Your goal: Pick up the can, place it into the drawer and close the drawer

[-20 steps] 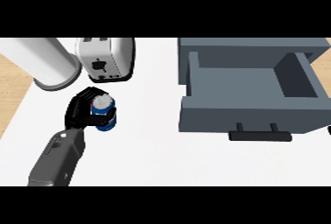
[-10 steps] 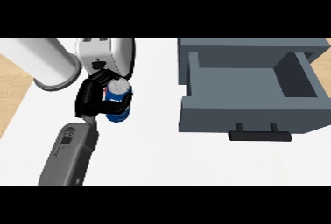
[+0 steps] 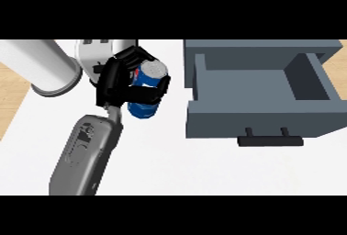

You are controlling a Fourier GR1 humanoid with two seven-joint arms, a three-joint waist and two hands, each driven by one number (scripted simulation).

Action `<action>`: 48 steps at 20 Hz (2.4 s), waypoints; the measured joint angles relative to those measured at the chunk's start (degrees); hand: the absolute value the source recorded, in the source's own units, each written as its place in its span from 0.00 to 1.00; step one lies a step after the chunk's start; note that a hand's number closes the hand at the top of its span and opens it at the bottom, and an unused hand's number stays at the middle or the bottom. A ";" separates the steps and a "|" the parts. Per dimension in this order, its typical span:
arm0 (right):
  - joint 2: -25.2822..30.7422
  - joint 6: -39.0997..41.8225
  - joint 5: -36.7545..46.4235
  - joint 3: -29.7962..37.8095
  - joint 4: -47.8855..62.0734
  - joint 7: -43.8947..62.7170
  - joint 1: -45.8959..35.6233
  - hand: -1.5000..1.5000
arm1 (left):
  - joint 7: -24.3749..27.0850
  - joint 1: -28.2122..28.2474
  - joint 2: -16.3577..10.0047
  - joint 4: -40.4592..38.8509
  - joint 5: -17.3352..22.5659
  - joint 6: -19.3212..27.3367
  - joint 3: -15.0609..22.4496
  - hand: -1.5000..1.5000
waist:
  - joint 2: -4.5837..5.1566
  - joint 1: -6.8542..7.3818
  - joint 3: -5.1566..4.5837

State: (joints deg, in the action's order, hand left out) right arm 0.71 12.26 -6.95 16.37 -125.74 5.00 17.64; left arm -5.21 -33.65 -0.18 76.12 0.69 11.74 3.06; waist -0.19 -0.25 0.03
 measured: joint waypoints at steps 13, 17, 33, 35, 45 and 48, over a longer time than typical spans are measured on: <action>0.06 0.35 -0.24 0.13 -0.91 1.04 -0.27 0.00 | -9.19 -21.81 0.17 -8.89 0.77 10.90 6.04 1.00 | 0.26 -0.83 0.00; 0.69 1.08 -0.87 1.19 0.01 0.51 -0.65 0.00 | -10.48 -28.99 0.18 -14.48 2.62 13.94 7.11 1.00 | 0.31 -1.11 0.00; 0.90 -0.21 0.84 -0.53 1.02 2.09 -4.12 0.00 | -5.68 -47.61 0.18 -38.43 13.70 19.21 12.11 1.00 | 0.74 -2.54 0.06; 1.39 -0.18 0.41 0.06 1.64 2.14 -4.98 0.00 | -4.85 -49.10 0.18 -40.78 14.62 19.35 12.94 1.00 | 0.78 -2.67 0.05; 1.51 -0.67 1.69 -1.06 2.95 2.74 -7.59 0.00 | -0.41 -51.15 0.18 -48.43 21.04 21.81 19.63 1.00 | 1.23 -4.32 0.12; 1.48 -0.90 1.87 -1.35 3.01 2.98 -8.36 0.00 | 1.43 -50.94 0.18 -49.90 22.52 22.72 21.21 1.00 | 1.32 -4.68 0.12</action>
State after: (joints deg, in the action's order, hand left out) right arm 2.19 11.36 -5.09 15.02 -122.73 7.97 9.28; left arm -3.78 -84.58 0.00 26.22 23.20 34.45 24.27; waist 1.13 -4.94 0.15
